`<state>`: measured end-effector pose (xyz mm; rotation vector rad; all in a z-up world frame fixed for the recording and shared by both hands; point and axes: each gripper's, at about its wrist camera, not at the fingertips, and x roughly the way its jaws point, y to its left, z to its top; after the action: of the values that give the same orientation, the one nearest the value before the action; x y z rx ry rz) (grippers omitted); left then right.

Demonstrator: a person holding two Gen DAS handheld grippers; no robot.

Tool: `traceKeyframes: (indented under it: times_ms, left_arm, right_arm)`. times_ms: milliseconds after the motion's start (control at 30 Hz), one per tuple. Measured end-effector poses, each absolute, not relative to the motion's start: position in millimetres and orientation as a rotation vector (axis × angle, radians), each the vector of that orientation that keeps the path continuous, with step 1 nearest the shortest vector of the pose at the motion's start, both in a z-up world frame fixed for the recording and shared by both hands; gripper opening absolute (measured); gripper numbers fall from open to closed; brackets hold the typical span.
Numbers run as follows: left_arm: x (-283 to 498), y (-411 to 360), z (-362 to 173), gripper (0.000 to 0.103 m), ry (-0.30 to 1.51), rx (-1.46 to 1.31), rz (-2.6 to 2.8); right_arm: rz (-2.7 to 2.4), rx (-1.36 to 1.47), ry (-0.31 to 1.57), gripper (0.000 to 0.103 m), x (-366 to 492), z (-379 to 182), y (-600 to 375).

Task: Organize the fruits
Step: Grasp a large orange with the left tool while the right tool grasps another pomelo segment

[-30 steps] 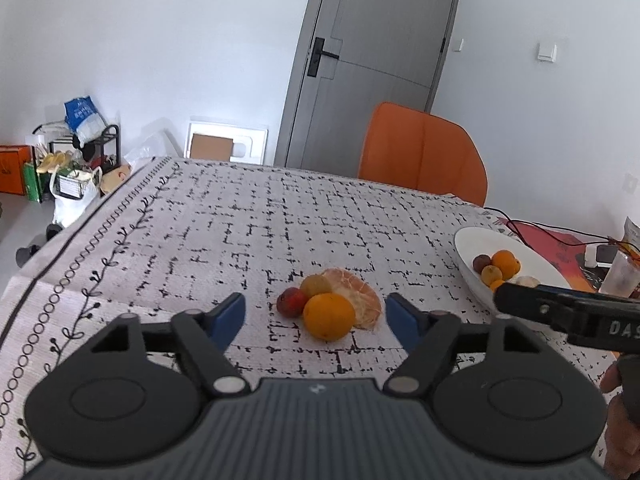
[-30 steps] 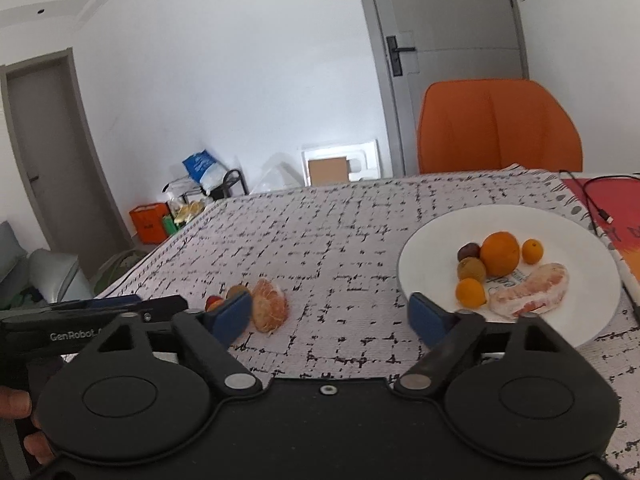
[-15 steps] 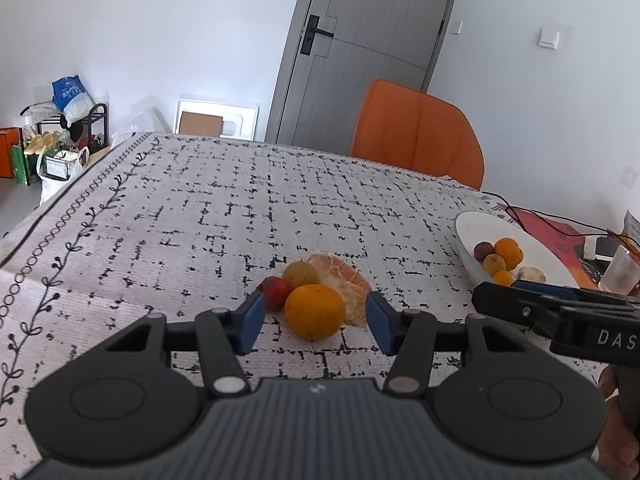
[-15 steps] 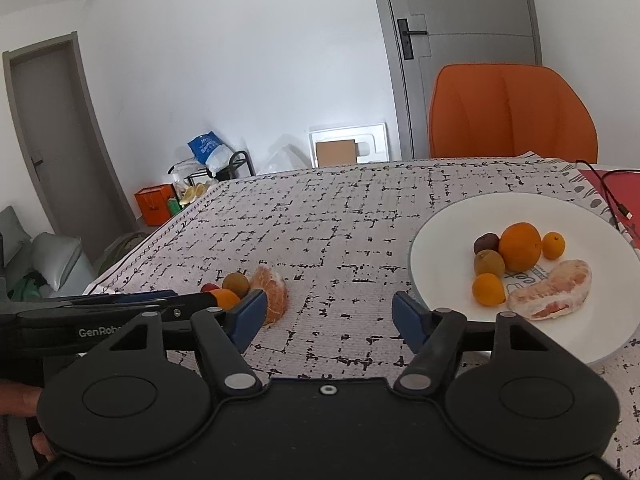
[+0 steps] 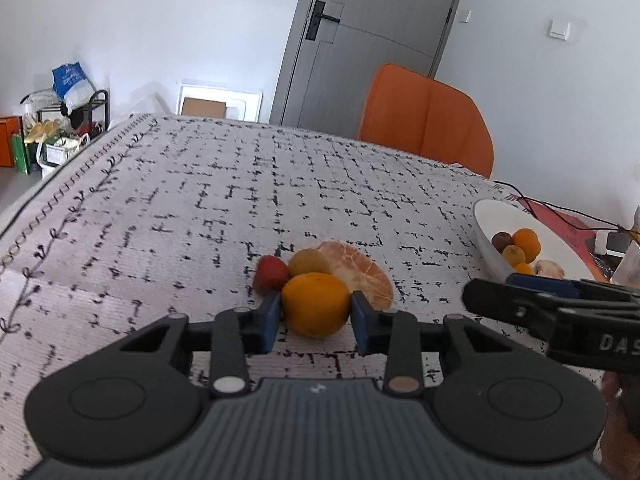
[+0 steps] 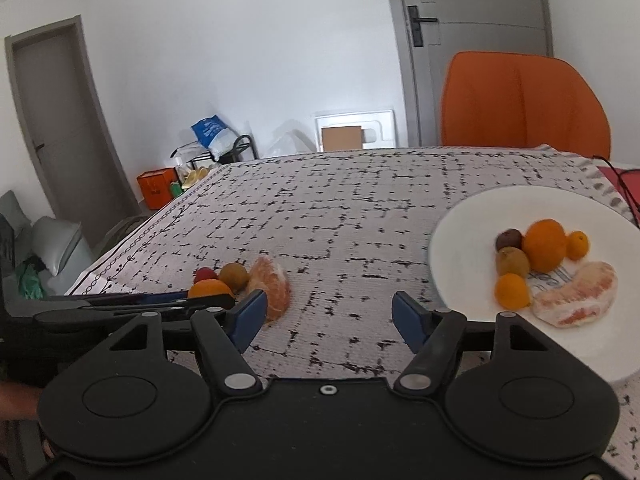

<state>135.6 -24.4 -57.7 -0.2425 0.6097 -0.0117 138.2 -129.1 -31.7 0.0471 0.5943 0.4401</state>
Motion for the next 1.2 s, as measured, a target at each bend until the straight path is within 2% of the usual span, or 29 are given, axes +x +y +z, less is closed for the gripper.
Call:
traceKeyframes:
  times_ms: [667, 1067, 1100, 1200]
  left_arm:
    - [113.1, 27.9, -51.3, 0.036, 0.561, -0.315, 0.064]
    - [106.1, 50.8, -53.3, 0.036, 0.542, -0.35, 0.108]
    - [105.9, 52.7, -53.7, 0.036, 0.542, -0.352, 0.113]
    - [107.0, 55.9, -55.7, 0.036, 0.554, -0.36, 0.123]
  right_arm:
    - [0.489, -0.027, 0.648, 0.059, 160.6, -46.1, -77.7]
    - [0.469, -0.089, 0.659, 0.057, 171.1, -54.7, -56.3]
    - [0.467, -0.095, 0.653, 0.055, 170.8, -56.9, -54.7]
    - [0.448, -0.148, 0.623, 0.035, 165.8, -59.1, -49.1]
